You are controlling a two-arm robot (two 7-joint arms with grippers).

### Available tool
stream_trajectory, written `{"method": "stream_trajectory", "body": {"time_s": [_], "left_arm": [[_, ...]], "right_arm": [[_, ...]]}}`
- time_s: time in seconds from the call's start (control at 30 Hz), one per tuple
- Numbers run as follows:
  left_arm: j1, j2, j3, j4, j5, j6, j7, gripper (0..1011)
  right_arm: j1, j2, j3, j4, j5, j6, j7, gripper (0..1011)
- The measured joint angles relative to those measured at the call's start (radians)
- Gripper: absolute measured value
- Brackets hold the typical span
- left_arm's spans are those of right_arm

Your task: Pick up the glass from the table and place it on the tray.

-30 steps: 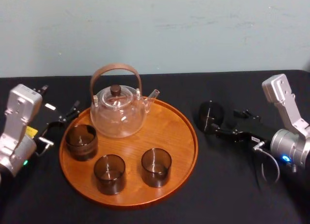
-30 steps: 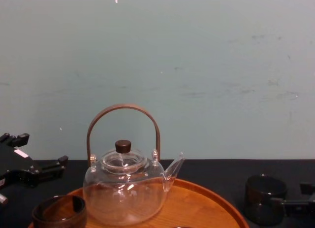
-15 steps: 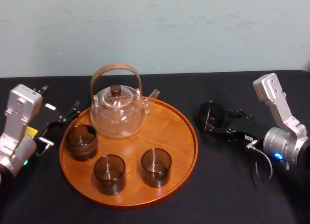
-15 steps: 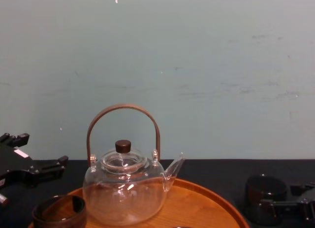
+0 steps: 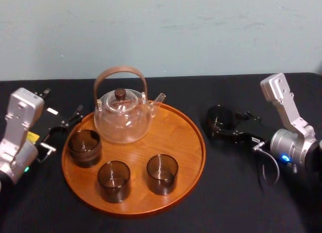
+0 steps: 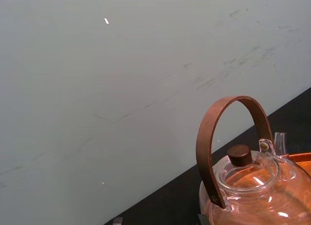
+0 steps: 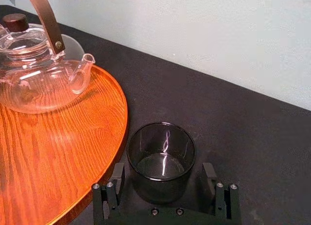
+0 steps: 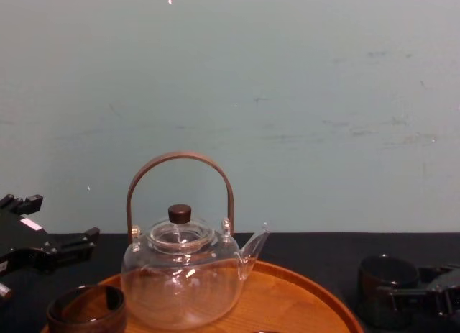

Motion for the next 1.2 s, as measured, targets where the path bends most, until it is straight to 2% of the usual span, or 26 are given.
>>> {"method": "stream_trajectory", "body": {"time_s": [0.4, 1.2], "left_arm": [[0.000, 0.000, 0.000, 0.000, 0.000, 0.000, 0.000, 1001], [0.000, 0.000, 0.000, 0.000, 0.000, 0.000, 0.000, 1001]], "right_arm": [[0.038, -0.026, -0.022, 0.048, -0.019, -0.010, 0.016, 1002], [0.086, -0.060, -0.031, 0.117, -0.030, -0.022, 0.030, 1002]]}}
